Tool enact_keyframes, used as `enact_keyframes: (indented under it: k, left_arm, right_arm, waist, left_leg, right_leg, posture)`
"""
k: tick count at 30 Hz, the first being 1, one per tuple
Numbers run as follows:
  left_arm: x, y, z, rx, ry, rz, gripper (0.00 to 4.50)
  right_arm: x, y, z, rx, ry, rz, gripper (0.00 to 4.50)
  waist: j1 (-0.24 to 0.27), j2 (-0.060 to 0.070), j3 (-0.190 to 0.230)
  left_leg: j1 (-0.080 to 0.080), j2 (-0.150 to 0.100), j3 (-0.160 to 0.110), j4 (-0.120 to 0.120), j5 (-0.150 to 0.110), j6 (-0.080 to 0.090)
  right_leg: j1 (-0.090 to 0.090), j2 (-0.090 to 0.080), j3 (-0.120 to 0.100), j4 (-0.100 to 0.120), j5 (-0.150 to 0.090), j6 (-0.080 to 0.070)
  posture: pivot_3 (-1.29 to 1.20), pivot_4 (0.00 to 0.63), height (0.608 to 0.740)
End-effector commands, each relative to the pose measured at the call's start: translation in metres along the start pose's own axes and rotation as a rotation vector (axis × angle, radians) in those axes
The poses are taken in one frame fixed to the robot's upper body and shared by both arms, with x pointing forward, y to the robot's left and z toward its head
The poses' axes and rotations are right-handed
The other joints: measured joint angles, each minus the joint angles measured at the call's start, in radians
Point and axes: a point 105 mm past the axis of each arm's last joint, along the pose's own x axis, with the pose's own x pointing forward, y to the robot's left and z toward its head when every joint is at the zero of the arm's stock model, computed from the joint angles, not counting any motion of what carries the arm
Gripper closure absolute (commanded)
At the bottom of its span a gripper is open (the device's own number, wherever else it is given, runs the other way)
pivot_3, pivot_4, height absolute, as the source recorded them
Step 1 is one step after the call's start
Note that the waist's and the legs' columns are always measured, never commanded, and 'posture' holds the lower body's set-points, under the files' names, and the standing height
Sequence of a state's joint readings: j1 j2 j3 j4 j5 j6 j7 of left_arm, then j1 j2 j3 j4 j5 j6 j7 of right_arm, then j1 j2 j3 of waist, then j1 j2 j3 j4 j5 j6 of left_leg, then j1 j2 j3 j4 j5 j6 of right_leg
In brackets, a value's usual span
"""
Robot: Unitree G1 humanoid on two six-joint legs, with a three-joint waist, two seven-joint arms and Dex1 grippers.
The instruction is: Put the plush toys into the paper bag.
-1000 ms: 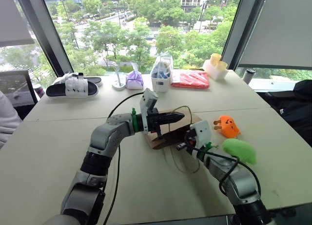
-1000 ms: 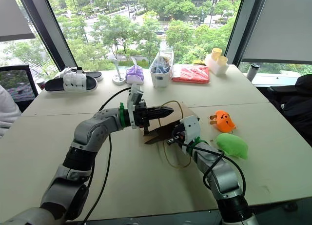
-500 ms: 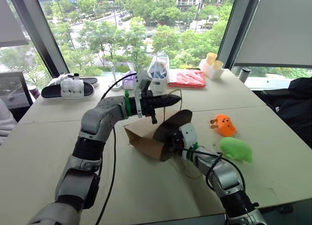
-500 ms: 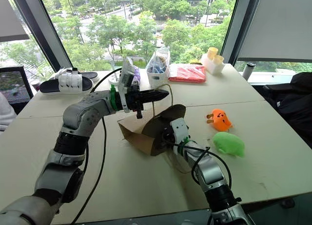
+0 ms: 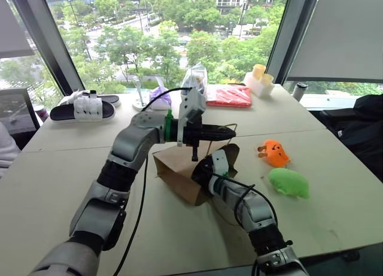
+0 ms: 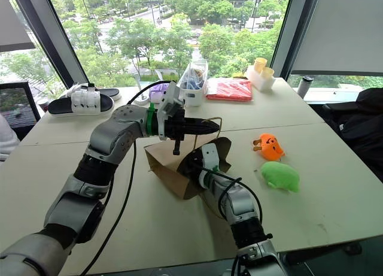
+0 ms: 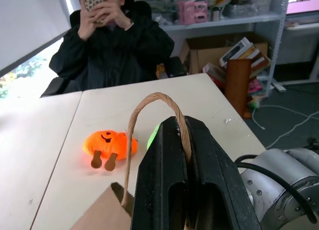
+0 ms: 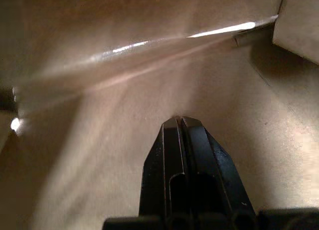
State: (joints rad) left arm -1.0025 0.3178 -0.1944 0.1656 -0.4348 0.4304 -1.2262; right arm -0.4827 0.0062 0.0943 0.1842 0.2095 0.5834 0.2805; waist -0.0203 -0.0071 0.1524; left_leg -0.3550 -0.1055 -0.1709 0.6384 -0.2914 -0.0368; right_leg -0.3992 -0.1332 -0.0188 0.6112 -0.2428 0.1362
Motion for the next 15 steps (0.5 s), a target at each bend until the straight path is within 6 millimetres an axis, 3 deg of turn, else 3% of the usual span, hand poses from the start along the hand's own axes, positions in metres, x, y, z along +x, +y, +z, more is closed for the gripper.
enact_keyframes:
  k: [1, 15]
  left_arm:
    - [0.003, -0.005, 0.028, 0.121, -0.04, -0.056, 4.44]
    - [0.005, -0.022, 0.053, 0.107, -0.153, -0.125, 4.44]
  right_arm:
    - [0.002, 0.009, -0.01, 0.031, 0.031, 0.02, 4.5]
    - [0.002, 0.01, -0.018, 0.025, 0.051, 0.012, 4.5]
  waist:
    - [0.0, 0.0, 0.0]
    - [-0.001, -0.001, -0.001]
  left_leg:
    - [0.0, 0.0, 0.0, 0.0, 0.0, 0.0]
    - [0.002, 0.0, 0.001, -0.003, 0.001, -0.001]
  right_leg:
    - [0.0, 0.0, 0.0, 0.0, 0.0, 0.0]
    - [-0.001, 0.001, 0.003, 0.001, 0.0, 0.0]
  posture:
    - [0.0, 0.15, 0.74]
    - [0.0, 0.15, 0.74]
